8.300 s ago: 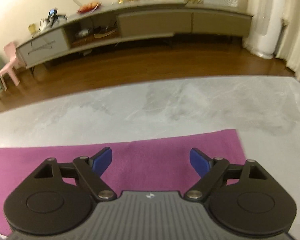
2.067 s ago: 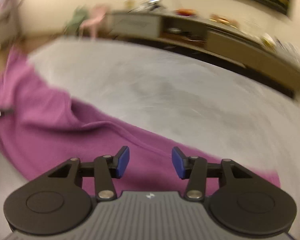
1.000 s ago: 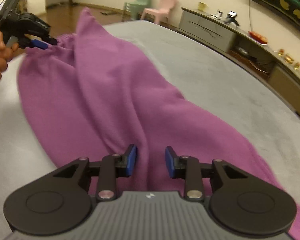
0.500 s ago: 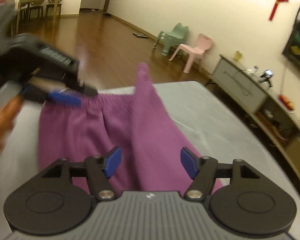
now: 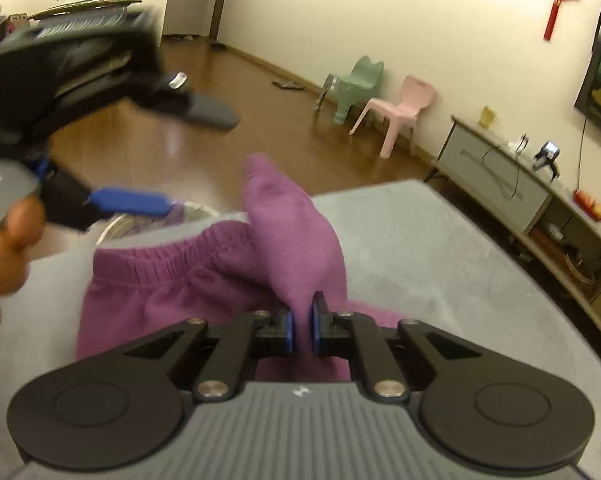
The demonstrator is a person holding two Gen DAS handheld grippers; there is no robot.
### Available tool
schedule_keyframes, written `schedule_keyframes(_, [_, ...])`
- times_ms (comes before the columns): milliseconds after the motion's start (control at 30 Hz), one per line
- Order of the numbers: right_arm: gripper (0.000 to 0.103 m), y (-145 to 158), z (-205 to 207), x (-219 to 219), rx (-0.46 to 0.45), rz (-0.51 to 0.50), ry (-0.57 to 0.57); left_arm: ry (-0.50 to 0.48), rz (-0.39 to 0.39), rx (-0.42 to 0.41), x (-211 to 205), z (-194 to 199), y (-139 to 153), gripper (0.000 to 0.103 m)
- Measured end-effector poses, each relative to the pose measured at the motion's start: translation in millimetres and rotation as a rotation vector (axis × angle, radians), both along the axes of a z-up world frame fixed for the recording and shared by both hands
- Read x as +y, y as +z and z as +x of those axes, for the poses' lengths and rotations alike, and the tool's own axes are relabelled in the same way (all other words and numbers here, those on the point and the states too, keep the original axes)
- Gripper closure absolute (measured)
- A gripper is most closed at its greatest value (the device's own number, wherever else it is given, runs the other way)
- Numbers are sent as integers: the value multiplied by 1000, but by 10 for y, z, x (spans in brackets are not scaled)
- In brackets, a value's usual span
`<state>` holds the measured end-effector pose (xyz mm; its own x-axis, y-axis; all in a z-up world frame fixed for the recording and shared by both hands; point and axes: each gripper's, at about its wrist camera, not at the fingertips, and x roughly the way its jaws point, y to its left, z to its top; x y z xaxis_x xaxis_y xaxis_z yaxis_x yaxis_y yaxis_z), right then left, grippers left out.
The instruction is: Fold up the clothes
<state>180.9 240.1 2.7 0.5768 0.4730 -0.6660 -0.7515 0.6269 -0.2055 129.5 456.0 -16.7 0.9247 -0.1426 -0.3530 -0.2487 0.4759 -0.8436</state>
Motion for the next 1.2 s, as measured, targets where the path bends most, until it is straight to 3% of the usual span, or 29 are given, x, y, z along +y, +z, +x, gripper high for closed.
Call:
schedule_keyframes(67, [93,-97,122,31,32,-23,-20,-13,-9,19,-21,17,-48,13])
schedule_keyframes(100, [86,-138,206,58,57,-24,-32,-19,-15,28,-29,23,-76,13])
schedule_keyframes(133, [70,-156,278,77,76,-14,-46,-25,-21,38,-37,30,-103,13])
schedule_keyframes(200, [55,-147,324,107,63,-4,-57,-26,-34,45,-39,30,-136,13])
schedule_keyframes(367, [57,-27,453,139,70,52,-68,-62,-129,81,3,116,-358,13])
schedule_keyframes(400, [61,-1,502,126,83,62,-80,-58,-125,98,4,149,-401,13])
schedule_keyframes(433, [74,12,550,122,88,60,-93,-55,-122,116,5,183,-443,15])
schedule_keyframes(467, [79,12,588,121,88,46,-105,-51,-117,127,8,209,-473,15])
schedule_keyframes(567, [77,36,670,37,156,107,-132,-38,-107,123,19,219,-465,15])
schedule_keyframes(633, [58,62,717,-31,196,161,-152,-31,-103,123,27,220,-461,15])
schedule_keyframes(667, [57,75,740,-63,210,185,-162,-29,-99,125,31,219,-460,15])
schedule_keyframes(800, [58,109,924,-145,249,239,-202,-10,-67,141,40,206,-435,15])
schedule_keyframes(867, [75,115,986,-171,254,237,-222,-6,-67,141,46,206,-427,15])
schedule_keyframes(900, [99,99,985,-148,235,206,-220,-5,-67,141,45,205,-423,15])
schedule_keyframes(1000, [100,101,863,-111,162,143,-179,10,-69,119,50,162,-368,15])
schedule_keyframes(1133, [100,235,382,-112,26,117,-70,6,-116,-16,102,22,-200,11])
schedule_keyframes(1200, [100,272,168,-129,-3,123,-37,-30,-116,-43,63,29,-163,9])
